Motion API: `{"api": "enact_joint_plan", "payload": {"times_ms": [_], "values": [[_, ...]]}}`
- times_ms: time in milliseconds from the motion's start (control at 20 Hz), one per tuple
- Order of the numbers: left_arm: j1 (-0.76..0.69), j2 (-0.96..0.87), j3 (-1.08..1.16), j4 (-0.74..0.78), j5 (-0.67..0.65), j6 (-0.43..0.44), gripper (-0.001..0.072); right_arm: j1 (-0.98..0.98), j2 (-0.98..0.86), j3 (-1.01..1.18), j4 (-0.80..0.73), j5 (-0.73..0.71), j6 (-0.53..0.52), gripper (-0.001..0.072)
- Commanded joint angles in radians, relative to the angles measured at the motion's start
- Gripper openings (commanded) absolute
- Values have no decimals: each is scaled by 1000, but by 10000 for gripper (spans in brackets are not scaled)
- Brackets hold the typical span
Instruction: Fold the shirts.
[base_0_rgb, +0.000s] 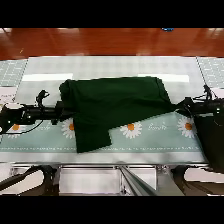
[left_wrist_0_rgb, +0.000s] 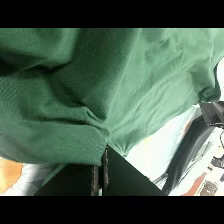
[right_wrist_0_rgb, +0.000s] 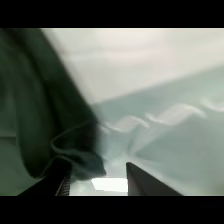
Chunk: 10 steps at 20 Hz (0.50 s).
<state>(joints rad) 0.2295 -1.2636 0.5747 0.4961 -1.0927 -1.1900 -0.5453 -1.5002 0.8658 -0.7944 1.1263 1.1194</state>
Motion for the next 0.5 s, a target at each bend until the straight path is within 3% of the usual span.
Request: {"api": "enact_joint_plan", "payload": {"times_ms": [0, 50, 100, 150, 200, 450], "values": [[0, -1, 1, -1, 14, 0, 19, 40, -38, 8, 74, -22, -76, 395], [0, 0, 1, -18, 16, 1, 19, 66, -39, 8, 90, -39, -86, 393], [0, 0, 1, -29, 16, 2, 19, 94, -39, 8, 103, -58, -86, 328], [0, 0, 2, -31, 21, 5, 19, 114, -39, 8, 119, -66, -92, 227], [2, 0, 2, -33, 29, 4, 19, 132, -39, 8, 143, -63, -117, 50], [6, 17, 85, -50, -18, 4, 19, 141, 7, 84, 164, 77, -96, 27]]}}
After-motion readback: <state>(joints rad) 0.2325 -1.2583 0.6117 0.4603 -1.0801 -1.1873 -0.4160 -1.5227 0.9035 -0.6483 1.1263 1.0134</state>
